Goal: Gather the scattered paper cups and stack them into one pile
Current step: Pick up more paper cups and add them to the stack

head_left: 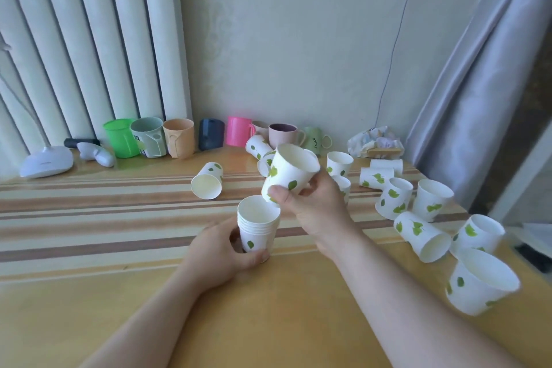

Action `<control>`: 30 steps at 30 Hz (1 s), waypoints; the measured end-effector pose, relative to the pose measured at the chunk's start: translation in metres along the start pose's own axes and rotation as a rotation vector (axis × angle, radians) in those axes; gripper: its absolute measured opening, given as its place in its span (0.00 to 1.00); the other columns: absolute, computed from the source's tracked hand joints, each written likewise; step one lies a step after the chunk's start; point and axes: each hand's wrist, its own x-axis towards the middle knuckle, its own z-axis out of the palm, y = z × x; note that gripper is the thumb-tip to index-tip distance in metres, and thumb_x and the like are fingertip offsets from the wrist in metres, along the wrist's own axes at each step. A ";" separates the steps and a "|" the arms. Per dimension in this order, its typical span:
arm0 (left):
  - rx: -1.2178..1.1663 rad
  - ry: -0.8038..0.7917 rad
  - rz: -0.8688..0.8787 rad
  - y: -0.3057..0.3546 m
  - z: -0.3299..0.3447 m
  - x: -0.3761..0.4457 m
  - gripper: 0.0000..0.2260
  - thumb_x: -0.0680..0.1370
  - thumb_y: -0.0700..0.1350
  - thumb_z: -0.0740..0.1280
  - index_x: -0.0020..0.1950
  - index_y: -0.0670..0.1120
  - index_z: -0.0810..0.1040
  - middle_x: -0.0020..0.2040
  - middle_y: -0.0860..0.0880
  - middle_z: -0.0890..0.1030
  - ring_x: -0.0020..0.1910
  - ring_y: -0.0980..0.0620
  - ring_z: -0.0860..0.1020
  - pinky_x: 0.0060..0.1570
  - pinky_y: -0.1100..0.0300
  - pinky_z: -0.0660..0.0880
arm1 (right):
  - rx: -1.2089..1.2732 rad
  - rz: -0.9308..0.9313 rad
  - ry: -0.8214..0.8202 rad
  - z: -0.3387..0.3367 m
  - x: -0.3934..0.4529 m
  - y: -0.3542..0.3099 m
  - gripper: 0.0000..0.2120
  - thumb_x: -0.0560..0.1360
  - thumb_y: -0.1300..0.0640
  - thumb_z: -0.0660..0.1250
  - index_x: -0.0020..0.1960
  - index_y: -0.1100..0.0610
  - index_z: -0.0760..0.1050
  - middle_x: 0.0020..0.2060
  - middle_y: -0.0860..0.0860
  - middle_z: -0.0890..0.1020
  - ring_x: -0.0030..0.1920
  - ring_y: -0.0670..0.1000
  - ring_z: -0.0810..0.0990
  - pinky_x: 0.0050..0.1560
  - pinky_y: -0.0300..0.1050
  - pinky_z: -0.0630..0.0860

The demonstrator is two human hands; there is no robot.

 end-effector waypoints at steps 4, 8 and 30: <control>-0.023 -0.001 0.012 -0.001 0.001 0.001 0.21 0.66 0.70 0.76 0.53 0.63 0.79 0.44 0.62 0.85 0.50 0.56 0.80 0.51 0.52 0.80 | -0.131 0.037 -0.078 0.029 -0.004 -0.001 0.32 0.61 0.44 0.83 0.64 0.40 0.79 0.56 0.40 0.87 0.59 0.43 0.83 0.60 0.49 0.83; -0.023 0.018 0.013 -0.002 0.000 0.002 0.21 0.66 0.70 0.76 0.52 0.61 0.79 0.43 0.61 0.85 0.48 0.57 0.79 0.47 0.56 0.78 | -0.137 0.114 -0.161 0.030 -0.010 0.013 0.30 0.65 0.50 0.83 0.64 0.37 0.78 0.55 0.37 0.87 0.55 0.38 0.84 0.54 0.41 0.81; 0.016 0.001 0.008 -0.002 -0.001 0.003 0.21 0.65 0.74 0.73 0.50 0.63 0.76 0.44 0.64 0.82 0.51 0.62 0.76 0.44 0.62 0.71 | -1.050 0.180 -0.069 -0.107 0.081 0.067 0.37 0.77 0.36 0.70 0.82 0.33 0.60 0.81 0.42 0.63 0.79 0.61 0.62 0.73 0.60 0.68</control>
